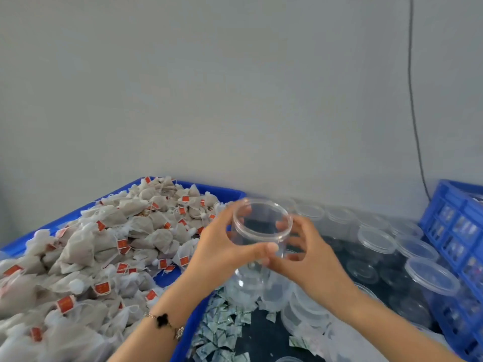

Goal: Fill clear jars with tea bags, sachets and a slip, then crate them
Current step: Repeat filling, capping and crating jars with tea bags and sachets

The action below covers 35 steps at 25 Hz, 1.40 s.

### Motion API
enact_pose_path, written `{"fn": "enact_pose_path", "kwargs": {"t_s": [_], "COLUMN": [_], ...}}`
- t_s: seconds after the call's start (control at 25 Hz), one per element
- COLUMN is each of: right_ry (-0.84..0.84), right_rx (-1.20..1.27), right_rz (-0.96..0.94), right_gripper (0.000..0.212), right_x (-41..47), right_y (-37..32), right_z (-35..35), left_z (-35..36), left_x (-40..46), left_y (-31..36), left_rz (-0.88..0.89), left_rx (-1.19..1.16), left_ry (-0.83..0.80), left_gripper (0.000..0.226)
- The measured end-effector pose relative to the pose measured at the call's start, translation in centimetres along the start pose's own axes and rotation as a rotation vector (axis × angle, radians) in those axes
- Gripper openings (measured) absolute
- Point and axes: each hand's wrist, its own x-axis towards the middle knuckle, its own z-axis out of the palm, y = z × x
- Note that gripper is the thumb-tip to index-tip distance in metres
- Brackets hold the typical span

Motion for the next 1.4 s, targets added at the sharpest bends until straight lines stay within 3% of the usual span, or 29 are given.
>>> {"fn": "enact_pose_path", "kwargs": {"t_s": [0.16,0.4,0.52,0.68,0.76,0.84,0.92,1.0,1.08,1.16,1.24,1.4], "right_ry": [-0.047,-0.063,0.001,0.016,0.038,0.035,0.017,0.009,-0.007,-0.040,-0.067,-0.147], "right_rx": [0.052,0.017,0.017,-0.090,-0.106,-0.096,-0.073,-0.052,-0.038,-0.030,-0.008,0.025], "right_rz": [-0.087,-0.131,-0.071,0.050,0.109,0.164,0.200,0.215,0.225,0.249,0.302,0.380], "right_gripper": [0.070,0.065,0.065,0.072,0.074,0.075,0.076,0.079,0.078,0.079,0.085,0.084], "right_x": [2.7,4.5,4.5,4.1,4.2,4.7,5.2,5.8,6.4,7.0,7.5,7.6], "right_y": [-2.1,-1.7,0.4,4.1,5.7,6.6,7.3,8.0,8.7,9.5,10.3,11.6], "right_z": [1.9,3.9,3.2,1.4,0.2,-0.8,-1.3,-1.3,-1.0,-0.7,-0.5,-0.4], "left_z": [-3.6,-5.4,-3.7,-2.3,-2.7,-3.3,-3.7,-4.2,-4.7,-5.1,-5.5,-5.8], "left_x": [0.6,1.7,2.7,4.6,5.9,7.6,9.1,10.9,12.9,14.7,16.3,18.9], "left_y": [1.0,0.1,-1.1,-2.7,-3.8,-5.6,-7.5,-9.7,-12.4,-15.4,-18.1,-21.5], "left_rz": [0.037,-0.071,-0.091,-0.087,-0.163,-0.250,-0.233,-0.189,-0.206,-0.268,-0.293,-0.169], "left_rx": [0.133,0.111,0.236,0.247,0.320,0.394,0.465,0.658,0.985,1.236,1.339,1.604], "left_ry": [0.131,0.115,-0.006,-0.381,-0.471,-0.489,-0.399,-0.222,-0.152,-0.234,-0.300,-0.368], "left_gripper": [0.075,0.072,0.062,0.052,0.050,0.057,0.041,0.015,0.017,0.026,0.034,0.031]}}
